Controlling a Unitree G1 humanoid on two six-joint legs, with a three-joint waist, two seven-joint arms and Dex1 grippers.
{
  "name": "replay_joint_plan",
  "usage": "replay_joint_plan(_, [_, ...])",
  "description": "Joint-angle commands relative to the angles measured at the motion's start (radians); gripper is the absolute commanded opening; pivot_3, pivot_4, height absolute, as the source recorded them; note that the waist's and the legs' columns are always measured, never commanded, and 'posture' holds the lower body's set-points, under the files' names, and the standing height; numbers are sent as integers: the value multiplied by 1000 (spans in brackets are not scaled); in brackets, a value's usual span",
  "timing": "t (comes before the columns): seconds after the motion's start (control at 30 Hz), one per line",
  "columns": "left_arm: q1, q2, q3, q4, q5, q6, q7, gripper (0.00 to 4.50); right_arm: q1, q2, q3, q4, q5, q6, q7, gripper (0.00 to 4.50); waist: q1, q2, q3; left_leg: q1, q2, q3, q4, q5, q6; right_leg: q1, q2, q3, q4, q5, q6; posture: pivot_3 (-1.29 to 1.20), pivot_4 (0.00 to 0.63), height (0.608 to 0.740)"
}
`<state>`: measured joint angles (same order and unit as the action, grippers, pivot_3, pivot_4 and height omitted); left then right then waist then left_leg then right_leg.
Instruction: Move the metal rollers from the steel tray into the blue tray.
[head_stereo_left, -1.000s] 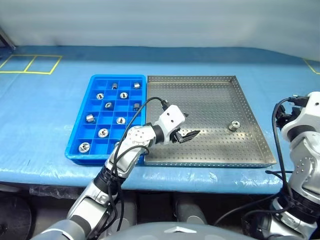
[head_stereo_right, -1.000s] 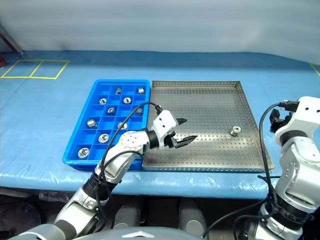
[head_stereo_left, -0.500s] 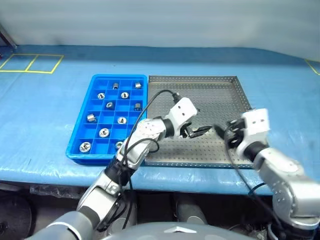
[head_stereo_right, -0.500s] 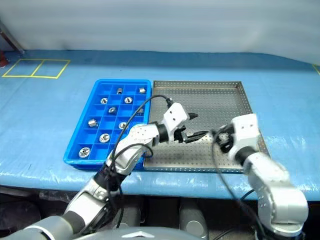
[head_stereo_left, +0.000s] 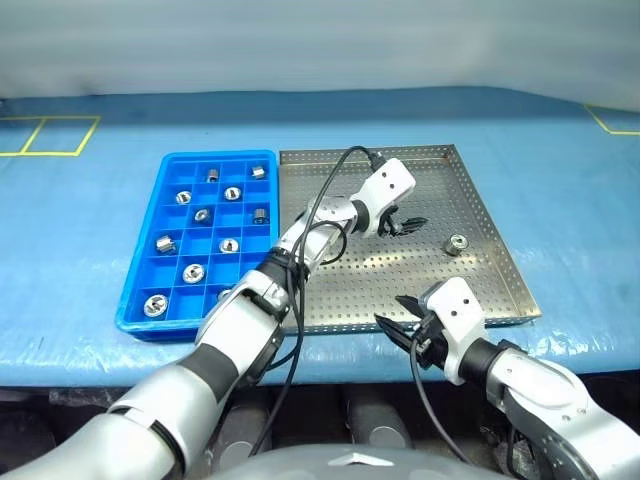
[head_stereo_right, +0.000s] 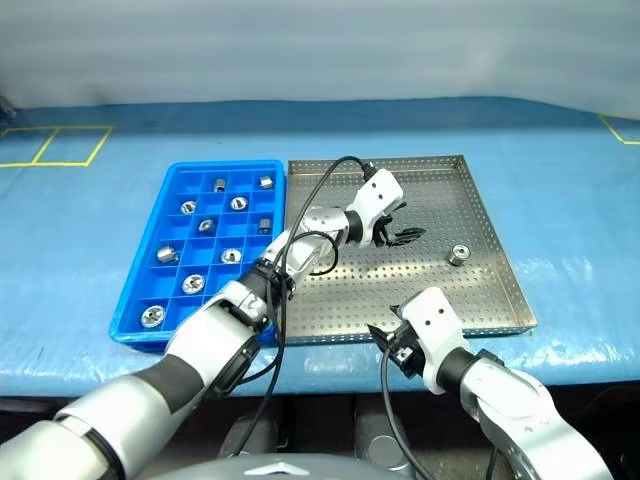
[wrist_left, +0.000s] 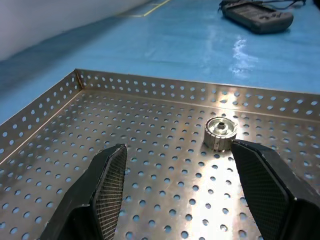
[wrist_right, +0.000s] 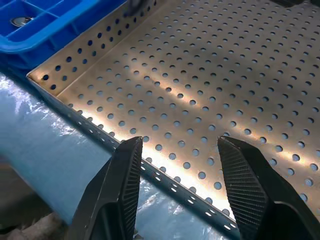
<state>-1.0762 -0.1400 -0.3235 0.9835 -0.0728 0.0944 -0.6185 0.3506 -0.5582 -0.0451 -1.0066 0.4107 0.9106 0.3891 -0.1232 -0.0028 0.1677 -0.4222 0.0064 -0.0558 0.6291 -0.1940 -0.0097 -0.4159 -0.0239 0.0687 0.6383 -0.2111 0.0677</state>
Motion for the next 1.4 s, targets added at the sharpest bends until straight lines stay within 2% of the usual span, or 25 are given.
replay_joint_plan(0.03, [-94, -108, 12, 125, 37, -82, -38, 3602, 90, -43, -4, -41, 17, -168, -68, 2490, -21, 0, 0, -1, 0, 0, 0, 0, 0, 0, 0, 0, -1, 0, 0, -366, 150, 740])
replay_joint_plan(0.23, [-122, -141, 13, 225, 82, -138, -76, 3602, 297, -107, 14, -41, 42, -382, -208, 2490, -120, -1, 0, -3, 0, 0, 0, -3, 2, 0, -1, 0, -4, -1, 2, -489, 150, 740])
replay_joint_plan(0.33, [-127, -151, 26, 249, 96, -152, -38, 3602, 372, -142, 26, -41, 46, -458, -280, 2490, -186, -3, 1, -3, 0, 0, 0, -3, 2, 1, -1, 1, -5, -1, 3, -527, 150, 740])
replay_joint_plan(0.43, [-131, -162, 51, 264, 97, -158, 6, 4143, 423, -178, 44, -41, 51, -517, -339, 2455, -262, -7, 4, -2, -1, 1, 0, -4, 2, 2, -2, 1, -5, -1, 4, -554, 150, 740])
replay_joint_plan(0.47, [-132, -166, 54, 269, 103, -158, 18, 4471, 435, -190, 51, -41, 54, -533, -355, 2455, -275, -8, 5, 0, 0, 1, 0, -4, 2, 3, -2, 1, -5, -1, 4, -562, 150, 740])
replay_joint_plan(0.53, [-134, -174, 59, 279, 114, -150, 39, 4471, 454, -213, 57, -41, 61, -559, -384, 2455, -319, -12, 7, 2, 0, 2, -1, -4, 2, 6, -3, 1, -6, -1, 4, -570, 150, 740])
replay_joint_plan(0.8, [-135, -172, 70, 305, 150, -134, 142, 4471, 525, -278, 70, -41, 80, -637, -483, 2455, -426, -18, 10, 7, 0, 4, -2, -5, 2, 8, -4, 3, -6, -1, 4, -607, 150, 740])
replay_joint_plan(1.0, [-138, -166, 97, 313, 155, -130, 212, 4471, 573, -360, 139, -41, 64, -765, -563, 2455, -458, -21, 13, 8, 0, 6, -3, -5, 3, 9, -5, 3, -6, -1, 5, -596, 150, 740])
replay_joint_plan(1.4, [-130, -157, 135, 325, 171, -104, 347, 4471, 630, -510, 185, -41, 78, -885, -679, 2455, -454, -22, 13, 8, 0, 8, -3, -6, 4, 9, -6, 5, -8, 0, 5, -576, 150, 740])
